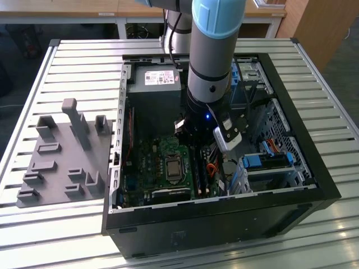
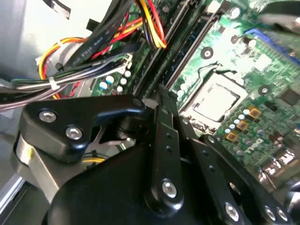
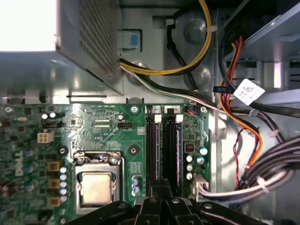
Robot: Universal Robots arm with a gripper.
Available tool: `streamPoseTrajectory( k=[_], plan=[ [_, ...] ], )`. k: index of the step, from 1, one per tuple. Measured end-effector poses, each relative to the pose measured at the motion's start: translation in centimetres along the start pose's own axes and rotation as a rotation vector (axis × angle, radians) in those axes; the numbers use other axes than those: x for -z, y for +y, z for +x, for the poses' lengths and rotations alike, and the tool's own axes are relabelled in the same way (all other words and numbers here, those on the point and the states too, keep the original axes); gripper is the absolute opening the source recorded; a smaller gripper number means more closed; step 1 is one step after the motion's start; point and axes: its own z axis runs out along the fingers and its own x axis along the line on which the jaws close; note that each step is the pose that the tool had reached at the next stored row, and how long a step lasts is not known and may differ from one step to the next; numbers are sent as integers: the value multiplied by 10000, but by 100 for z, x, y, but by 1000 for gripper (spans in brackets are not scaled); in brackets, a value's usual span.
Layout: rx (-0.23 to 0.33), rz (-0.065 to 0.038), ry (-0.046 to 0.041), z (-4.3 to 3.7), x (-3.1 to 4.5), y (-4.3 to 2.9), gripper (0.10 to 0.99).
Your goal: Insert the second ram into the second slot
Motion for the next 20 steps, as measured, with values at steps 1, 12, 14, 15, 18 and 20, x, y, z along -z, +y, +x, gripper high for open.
streamPoseTrajectory(
  k=[1,12,14,15,18,20],
  plan=[
    [0,-1,-1,0,13,0,106],
    [0,-1,0,0,105,1,106],
    [0,-3,1,0,111,0,106],
    [0,-3,0,0,113,0,106],
    [-1,-3,1,0,114,0,106],
    [0,-3,1,0,114,0,106]
  ],
)
